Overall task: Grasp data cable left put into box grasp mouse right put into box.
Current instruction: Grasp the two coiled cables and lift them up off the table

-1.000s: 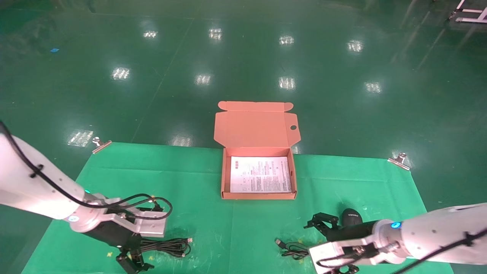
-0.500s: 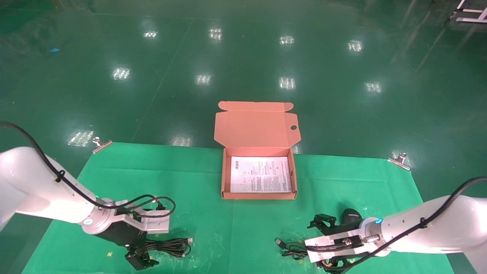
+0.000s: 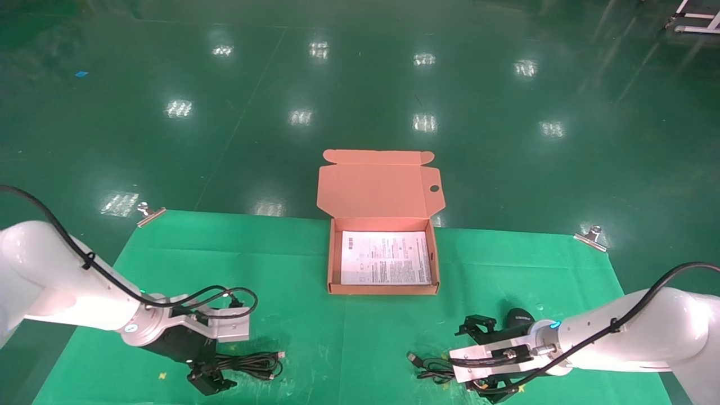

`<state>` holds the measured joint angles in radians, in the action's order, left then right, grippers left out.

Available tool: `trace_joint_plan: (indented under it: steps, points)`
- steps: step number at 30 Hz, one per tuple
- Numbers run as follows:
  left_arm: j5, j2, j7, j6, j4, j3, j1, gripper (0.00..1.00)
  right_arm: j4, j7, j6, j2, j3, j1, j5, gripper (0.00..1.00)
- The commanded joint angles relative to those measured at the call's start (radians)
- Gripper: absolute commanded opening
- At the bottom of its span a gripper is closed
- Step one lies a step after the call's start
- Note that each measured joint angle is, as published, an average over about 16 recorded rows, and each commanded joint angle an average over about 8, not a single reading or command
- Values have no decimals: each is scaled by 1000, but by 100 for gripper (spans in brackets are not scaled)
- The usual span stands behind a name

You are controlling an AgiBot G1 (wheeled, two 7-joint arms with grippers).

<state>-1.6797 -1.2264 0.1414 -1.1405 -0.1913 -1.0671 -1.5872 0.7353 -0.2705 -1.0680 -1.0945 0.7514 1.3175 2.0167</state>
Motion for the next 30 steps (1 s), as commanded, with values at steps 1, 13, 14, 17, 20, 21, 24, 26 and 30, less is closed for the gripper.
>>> trace_joint_plan:
  steps: [1,13,14,17,20,21,24,26,30]
  points:
    - [0,2,-1,-1,-4,0,0,0,5,1,-2,2,0,0,-1,0]
    - [1,8,-5,-8,-20,0,0,0,20,5,-7,8,-1,-2,-1,0]
    - [1,8,-5,-9,-21,0,0,0,21,5,-7,8,-1,-2,-1,0]
    - [1,9,-6,-10,-22,0,0,0,23,6,-8,9,-1,-2,-2,0]
    - [1,10,-6,-11,-24,0,0,0,25,6,-8,9,-1,-3,-2,0]
    - [2,10,-6,-11,-24,0,0,0,25,6,-8,9,-2,-3,-2,0]
    - [2,10,-6,-12,-25,0,1,0,26,6,-9,10,-2,-3,-2,0]
    - [2,10,-6,-12,-26,0,1,0,27,7,-9,10,-2,-3,-2,0]
    - [2,10,-6,-13,-27,0,1,0,27,7,-9,10,-2,-3,-2,0]
